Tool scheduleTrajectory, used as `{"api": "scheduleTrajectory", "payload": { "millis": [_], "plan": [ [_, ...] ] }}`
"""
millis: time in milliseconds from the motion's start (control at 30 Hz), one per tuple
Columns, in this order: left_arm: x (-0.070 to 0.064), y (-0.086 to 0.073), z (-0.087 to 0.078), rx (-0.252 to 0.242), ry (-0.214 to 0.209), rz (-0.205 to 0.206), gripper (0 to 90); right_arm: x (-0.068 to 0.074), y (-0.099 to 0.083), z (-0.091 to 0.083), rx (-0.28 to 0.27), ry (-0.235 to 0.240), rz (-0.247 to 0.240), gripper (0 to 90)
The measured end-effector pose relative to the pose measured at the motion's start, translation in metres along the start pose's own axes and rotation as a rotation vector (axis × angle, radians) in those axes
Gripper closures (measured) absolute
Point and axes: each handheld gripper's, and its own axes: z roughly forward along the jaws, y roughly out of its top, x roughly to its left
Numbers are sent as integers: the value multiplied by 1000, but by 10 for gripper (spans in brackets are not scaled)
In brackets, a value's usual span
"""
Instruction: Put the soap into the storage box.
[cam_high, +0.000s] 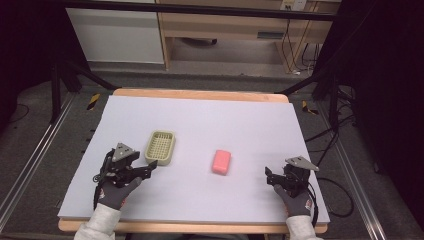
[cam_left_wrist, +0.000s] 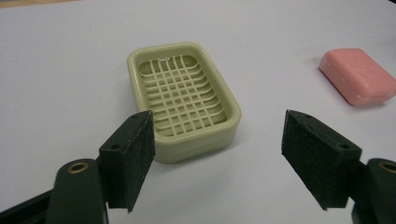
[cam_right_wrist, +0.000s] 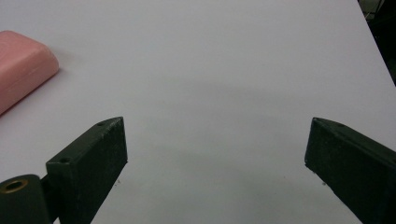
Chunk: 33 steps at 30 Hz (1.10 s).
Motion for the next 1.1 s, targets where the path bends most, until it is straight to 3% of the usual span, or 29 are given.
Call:
{"api": "scheduleTrajectory", "payload": {
  "millis": [367,1100],
  "plan": [
    [-9,8,7,6,-15,12,260,1,0,0,-3,-3,7,60],
    [-48,36,41,6,-68,59,260,2,1,1,14,-14,-2,64]
  ]
}}
